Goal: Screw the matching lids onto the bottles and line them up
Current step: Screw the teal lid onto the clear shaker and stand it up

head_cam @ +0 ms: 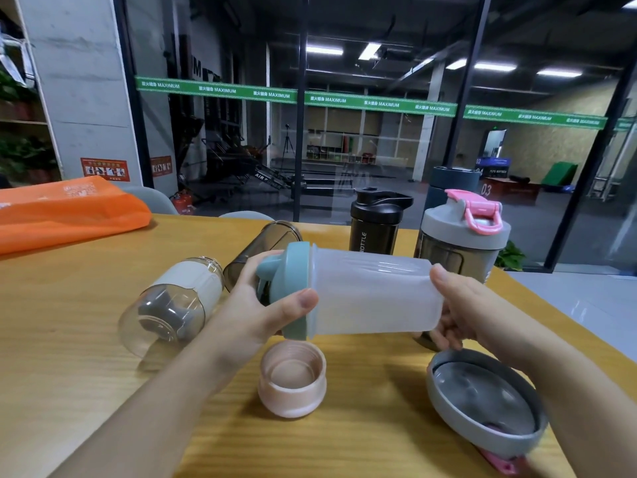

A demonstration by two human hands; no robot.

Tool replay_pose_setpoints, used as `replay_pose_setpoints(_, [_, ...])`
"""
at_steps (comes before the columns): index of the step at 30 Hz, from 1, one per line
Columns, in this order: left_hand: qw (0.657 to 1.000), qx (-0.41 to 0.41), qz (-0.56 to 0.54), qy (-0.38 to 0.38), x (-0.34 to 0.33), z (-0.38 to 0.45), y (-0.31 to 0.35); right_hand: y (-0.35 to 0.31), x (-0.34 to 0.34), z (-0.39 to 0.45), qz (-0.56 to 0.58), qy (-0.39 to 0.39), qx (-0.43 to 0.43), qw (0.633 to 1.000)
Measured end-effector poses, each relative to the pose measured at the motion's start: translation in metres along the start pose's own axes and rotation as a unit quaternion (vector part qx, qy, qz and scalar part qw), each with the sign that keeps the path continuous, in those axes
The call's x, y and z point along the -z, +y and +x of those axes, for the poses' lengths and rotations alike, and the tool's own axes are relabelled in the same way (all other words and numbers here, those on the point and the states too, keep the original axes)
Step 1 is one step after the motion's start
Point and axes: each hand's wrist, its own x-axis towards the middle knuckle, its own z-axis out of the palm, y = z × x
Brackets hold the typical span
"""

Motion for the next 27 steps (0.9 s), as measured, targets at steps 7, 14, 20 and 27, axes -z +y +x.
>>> replay_pose_setpoints(7, [1.0,0.001,-0.013,0.006,0.0,0.001,0.0009,0.0001,0.0024,-0.0025,0.028,-0.03,0.019,0.999])
replay_pose_setpoints(14, [1.0,0.011,-0.017,0.011,-0.0003,0.0011,0.0015,0.0019,0.0054,-0.0007,0.038,-0.026,0.088,0.995])
replay_pose_setpoints(20, [1.0,0.003,-0.011,0.003,0.0004,0.0015,-0.0006,-0.0044,0.0031,-0.0052,-0.015,0.004,0.051,0.999])
replay_pose_setpoints(27, [1.0,-0.011,-0.001,-0.014,-0.0006,0.0021,-0.0034,-0.0078,-0.0016,-0.0044,-0.025,-0.002,-0.024,0.999])
